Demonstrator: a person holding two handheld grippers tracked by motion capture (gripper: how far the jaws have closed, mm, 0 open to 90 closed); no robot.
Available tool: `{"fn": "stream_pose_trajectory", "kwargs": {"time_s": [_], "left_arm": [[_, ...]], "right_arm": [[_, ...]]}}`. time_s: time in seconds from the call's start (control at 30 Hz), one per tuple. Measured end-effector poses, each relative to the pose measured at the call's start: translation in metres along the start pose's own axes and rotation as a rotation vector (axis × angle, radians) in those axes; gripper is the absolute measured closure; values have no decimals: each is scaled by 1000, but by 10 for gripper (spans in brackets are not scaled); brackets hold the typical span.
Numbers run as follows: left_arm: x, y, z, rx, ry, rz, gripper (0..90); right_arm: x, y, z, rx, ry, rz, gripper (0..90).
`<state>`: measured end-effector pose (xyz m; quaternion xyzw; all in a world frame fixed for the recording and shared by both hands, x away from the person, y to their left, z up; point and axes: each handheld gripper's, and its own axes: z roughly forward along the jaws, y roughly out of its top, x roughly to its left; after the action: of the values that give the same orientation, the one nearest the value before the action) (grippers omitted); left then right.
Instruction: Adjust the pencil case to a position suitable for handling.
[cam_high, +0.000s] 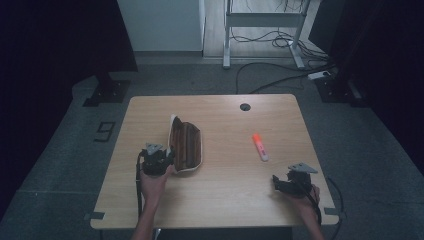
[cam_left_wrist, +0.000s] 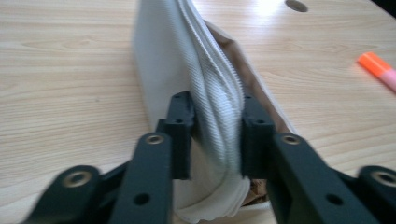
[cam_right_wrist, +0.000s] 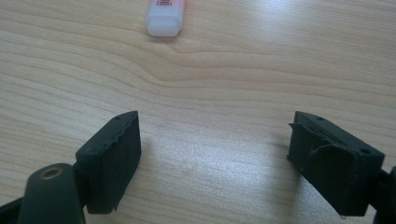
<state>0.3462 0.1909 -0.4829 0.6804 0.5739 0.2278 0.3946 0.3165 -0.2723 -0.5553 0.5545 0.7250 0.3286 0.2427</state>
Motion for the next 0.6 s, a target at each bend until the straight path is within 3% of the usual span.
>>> {"fn": "stream_pose_trajectory", "kwargs": {"time_s": [0.37,0.6], "left_arm": [[-1,-1,-4,-52,14,9,813],[1,1,-11,-94,-38,-22,816]], "right_arm": [[0,0,0,-1,-2,4,170],[0,0,0,-1,-4,6,175]]}}
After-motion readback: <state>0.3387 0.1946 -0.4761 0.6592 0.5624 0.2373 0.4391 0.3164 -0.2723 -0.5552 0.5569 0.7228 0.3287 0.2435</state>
